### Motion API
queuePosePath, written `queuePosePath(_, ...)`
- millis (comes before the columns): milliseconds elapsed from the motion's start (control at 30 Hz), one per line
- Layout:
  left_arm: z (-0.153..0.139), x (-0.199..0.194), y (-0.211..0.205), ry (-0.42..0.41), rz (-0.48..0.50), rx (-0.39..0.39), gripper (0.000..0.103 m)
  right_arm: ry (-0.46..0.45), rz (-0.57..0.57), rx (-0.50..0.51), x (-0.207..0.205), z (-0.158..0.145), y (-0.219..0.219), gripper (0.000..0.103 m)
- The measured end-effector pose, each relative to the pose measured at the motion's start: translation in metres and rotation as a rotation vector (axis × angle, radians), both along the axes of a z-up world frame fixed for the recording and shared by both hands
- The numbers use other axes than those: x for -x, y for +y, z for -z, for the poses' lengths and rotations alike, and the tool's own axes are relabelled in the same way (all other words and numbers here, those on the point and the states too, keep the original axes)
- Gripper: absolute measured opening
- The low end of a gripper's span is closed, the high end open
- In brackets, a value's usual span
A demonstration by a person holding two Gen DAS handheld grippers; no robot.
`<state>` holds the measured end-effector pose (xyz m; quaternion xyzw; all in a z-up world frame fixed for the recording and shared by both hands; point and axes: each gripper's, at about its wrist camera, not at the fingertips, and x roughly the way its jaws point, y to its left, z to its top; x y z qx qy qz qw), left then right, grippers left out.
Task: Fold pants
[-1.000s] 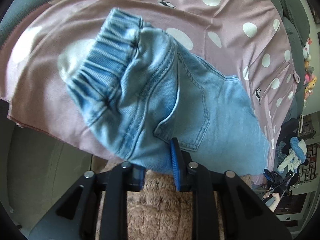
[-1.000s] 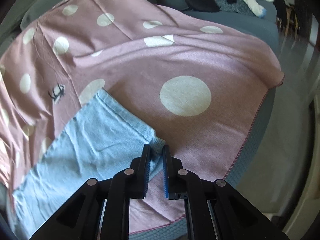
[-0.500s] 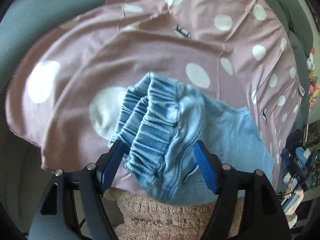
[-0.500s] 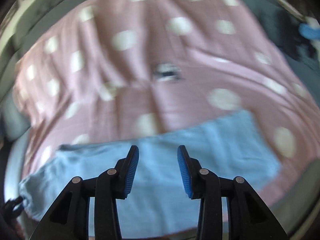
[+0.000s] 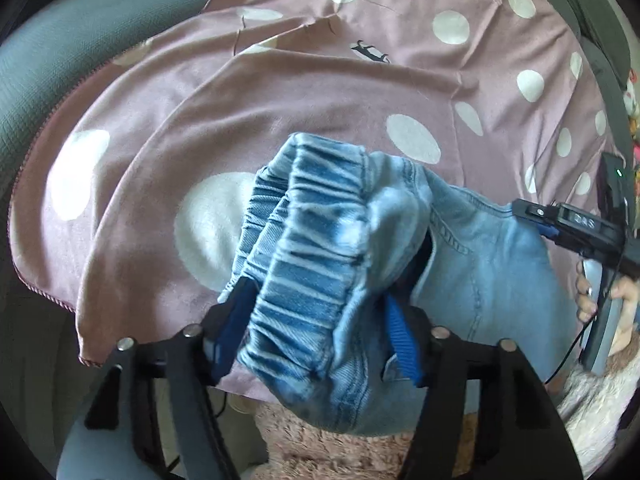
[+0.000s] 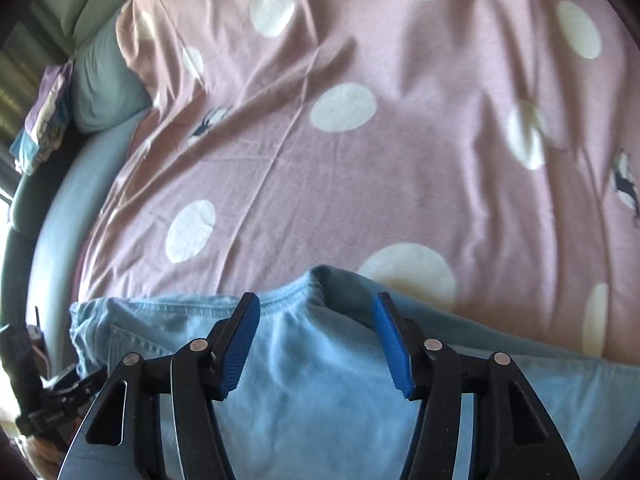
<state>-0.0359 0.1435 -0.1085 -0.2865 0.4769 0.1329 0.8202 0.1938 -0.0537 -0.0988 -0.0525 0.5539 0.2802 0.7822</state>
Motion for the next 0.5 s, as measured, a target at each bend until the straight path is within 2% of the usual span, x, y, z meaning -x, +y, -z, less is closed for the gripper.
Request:
queuePosePath(100, -0.003, 0.004, -0.01, -0.028, -0.004, -0.084, 0.049, 0.006, -0.025, 0.021, -0.006, 0.013, 0.01, 0.054)
queuePosePath(167, -0.006, 0.007, -0.017, -0.043, -0.011, -0.138, 0.043, -0.024, -0.041, -0.027, -0.001, 0.011, 0.011, 0.012)
queuePosePath(233, -0.01, 0.007, -0.018, -0.046, -0.023, -0.157, 0.039, -0.036, -0.007, -0.052, -0.001, 0.007, 0.007, 0.01)
queuePosePath(267, -0.014, 0.006, -0.018, -0.059, -0.019, -0.159, 0.028, -0.05, 0.003, -0.072, -0.002, -0.002, 0.004, 0.01)
queuePosePath(333, -0.028, 0.002, -0.015, -0.102, -0.013, -0.169, 0.027, -0.077, 0.017, -0.101, 0.001, -0.012, 0.001, 0.009)
queuePosePath(500, -0.045, -0.019, -0.002, -0.138, -0.031, -0.181, 0.027, -0.181, 0.033, -0.084, 0.004, -0.032, 0.006, 0.008)
